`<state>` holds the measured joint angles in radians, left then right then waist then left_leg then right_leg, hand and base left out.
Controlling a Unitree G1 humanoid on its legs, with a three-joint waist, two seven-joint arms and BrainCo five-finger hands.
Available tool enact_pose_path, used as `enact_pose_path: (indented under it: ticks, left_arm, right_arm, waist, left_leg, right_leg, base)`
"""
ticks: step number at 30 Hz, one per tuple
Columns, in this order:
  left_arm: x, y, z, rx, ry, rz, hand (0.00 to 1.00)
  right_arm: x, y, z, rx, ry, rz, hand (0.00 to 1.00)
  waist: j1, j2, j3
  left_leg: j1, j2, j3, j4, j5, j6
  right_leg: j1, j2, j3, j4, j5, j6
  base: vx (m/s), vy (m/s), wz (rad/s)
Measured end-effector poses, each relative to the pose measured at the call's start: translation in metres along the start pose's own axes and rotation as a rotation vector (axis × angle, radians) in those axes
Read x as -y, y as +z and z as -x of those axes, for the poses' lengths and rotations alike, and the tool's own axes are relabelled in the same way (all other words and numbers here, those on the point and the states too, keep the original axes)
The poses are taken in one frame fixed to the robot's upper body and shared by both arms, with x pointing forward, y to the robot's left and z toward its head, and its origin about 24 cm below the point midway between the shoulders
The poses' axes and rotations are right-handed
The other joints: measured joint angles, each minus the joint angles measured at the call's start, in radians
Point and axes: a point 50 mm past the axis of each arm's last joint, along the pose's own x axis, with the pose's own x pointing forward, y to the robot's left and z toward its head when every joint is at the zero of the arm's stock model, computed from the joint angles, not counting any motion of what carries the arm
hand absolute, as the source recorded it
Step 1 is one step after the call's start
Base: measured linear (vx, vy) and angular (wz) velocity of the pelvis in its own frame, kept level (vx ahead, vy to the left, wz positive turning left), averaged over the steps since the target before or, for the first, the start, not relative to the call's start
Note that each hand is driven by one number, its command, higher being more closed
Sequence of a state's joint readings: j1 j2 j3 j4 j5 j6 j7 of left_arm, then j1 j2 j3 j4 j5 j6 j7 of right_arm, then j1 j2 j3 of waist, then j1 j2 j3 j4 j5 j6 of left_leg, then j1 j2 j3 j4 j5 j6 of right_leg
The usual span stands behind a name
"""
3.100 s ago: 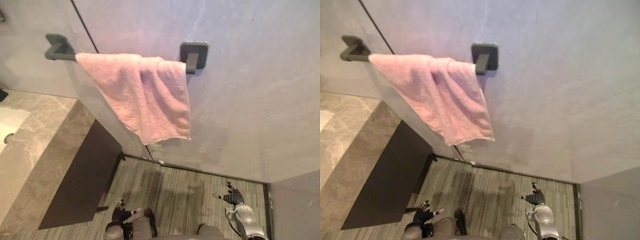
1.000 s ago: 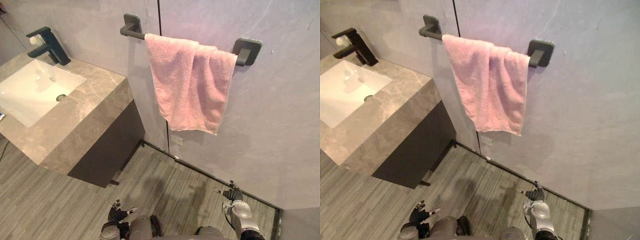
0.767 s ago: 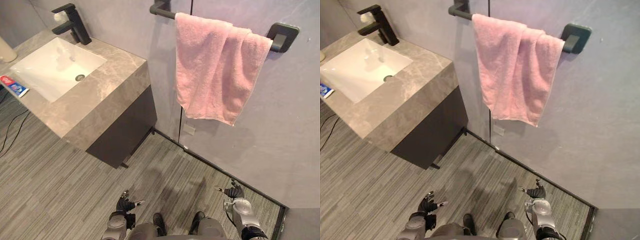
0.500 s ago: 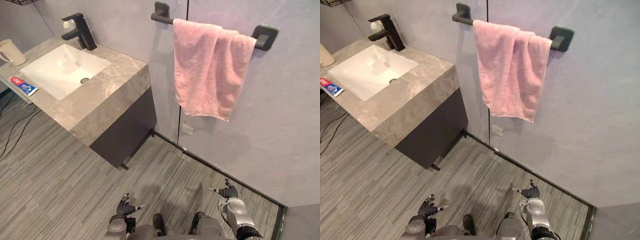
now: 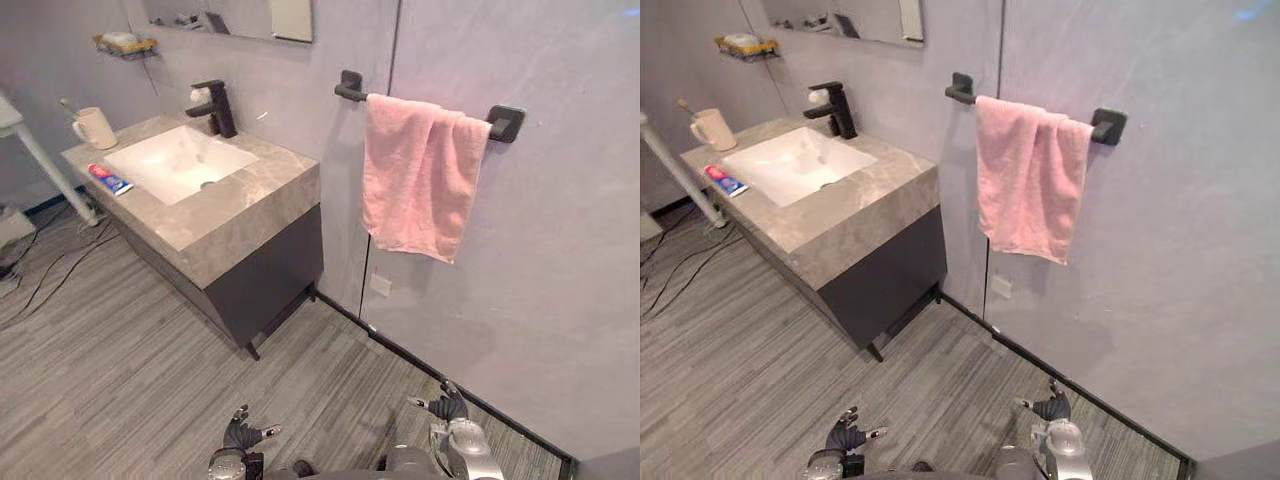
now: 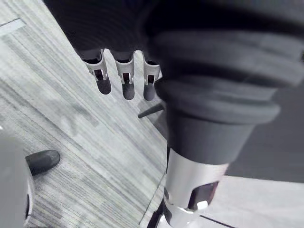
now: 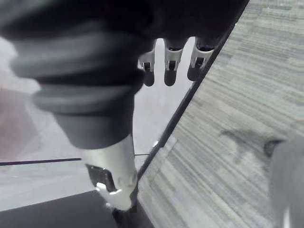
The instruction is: Organize washtable
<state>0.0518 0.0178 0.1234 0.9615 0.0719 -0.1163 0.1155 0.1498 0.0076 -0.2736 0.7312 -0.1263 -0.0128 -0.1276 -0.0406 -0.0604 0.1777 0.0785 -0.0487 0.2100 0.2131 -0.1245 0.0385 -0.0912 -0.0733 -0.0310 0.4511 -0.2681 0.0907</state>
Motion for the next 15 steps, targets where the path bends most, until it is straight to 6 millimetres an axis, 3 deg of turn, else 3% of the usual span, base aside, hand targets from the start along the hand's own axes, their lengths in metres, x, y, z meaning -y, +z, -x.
enact_pose_path:
  ticks: [1, 2, 3, 7, 10, 14, 15]
  left_arm:
    - [0.001, -0.002, 0.001, -0.009, -0.001, 0.006, 0.00]
    - [-0.001, -0.002, 0.001, 0.000, 0.006, 0.014, 0.00]
    - [-0.002, -0.006, 0.003, -0.015, 0.008, 0.013, 0.00]
    - [-0.008, -0.015, 0.005, -0.039, 0.026, 0.032, 0.00]
    - [-0.016, -0.021, 0.006, -0.062, 0.036, 0.002, 0.00]
    - [-0.015, -0.016, 0.004, -0.052, 0.022, -0.031, 0.00]
    - [-0.014, -0.016, 0.004, -0.049, 0.014, -0.039, 0.00]
  right_arm:
    - [0.003, -0.005, 0.002, -0.014, -0.007, 0.001, 0.00]
    - [-0.001, -0.018, 0.005, -0.064, 0.004, -0.005, 0.00]
    - [-0.002, -0.024, 0.006, -0.090, 0.011, -0.008, 0.00]
    - [-0.004, -0.025, 0.003, -0.108, 0.019, -0.003, 0.00]
    - [-0.003, -0.024, 0.001, -0.112, 0.017, 0.005, 0.00]
    - [-0.003, -0.024, -0.001, -0.125, 0.012, -0.018, 0.00]
    - [-0.003, -0.023, -0.002, -0.122, 0.013, -0.017, 0.00]
  waist:
    - [-0.002, 0.015, -0.003]
    - [0.004, -0.007, -0.002]
    - [0.003, 0.000, -0.019]
    - [0.005, 0.012, -0.049]
    - [0.003, 0.012, -0.051]
    - [-0.006, 0.016, -0.051]
    - [-0.007, 0.022, -0.046]
  left_leg:
    - [0.011, 0.010, -0.044, -0.017, -0.047, 0.000]
    - [0.019, -0.018, -0.084, -0.037, -0.038, 0.000]
    - [0.021, -0.029, -0.123, -0.082, -0.021, 0.001]
    - [-0.009, -0.028, -0.212, -0.152, 0.014, -0.012]
    - [-0.025, -0.020, -0.232, -0.176, 0.043, -0.023]
    - [-0.089, 0.026, 0.072, -0.092, 0.051, -0.021]
    - [-0.078, 0.034, 0.070, -0.090, 0.052, -0.020]
  right_leg:
    - [-0.004, 0.016, 0.001, 0.021, -0.008, -0.014]
    - [-0.006, -0.004, 0.002, 0.046, -0.021, -0.025]
    - [-0.001, -0.006, -0.010, 0.022, -0.021, -0.026]
    - [0.027, 0.007, -0.067, -0.084, -0.004, -0.039]
    - [0.060, -0.004, -0.146, -0.142, 0.050, -0.084]
    - [0.093, -0.034, -0.255, -0.122, 0.054, -0.087]
    - [0.075, -0.029, -0.256, -0.081, 0.054, -0.085]
  base:
    - [0.07, -0.059, 1.06]
    - [0.10, -0.028, 0.97]
    - [0.10, -0.032, 0.87]
    - [0.15, -0.003, 0.84]
    - [0.19, -0.010, 0.75]
    - [0.20, 0.043, 1.07]
    - [0.19, 0.037, 0.90]
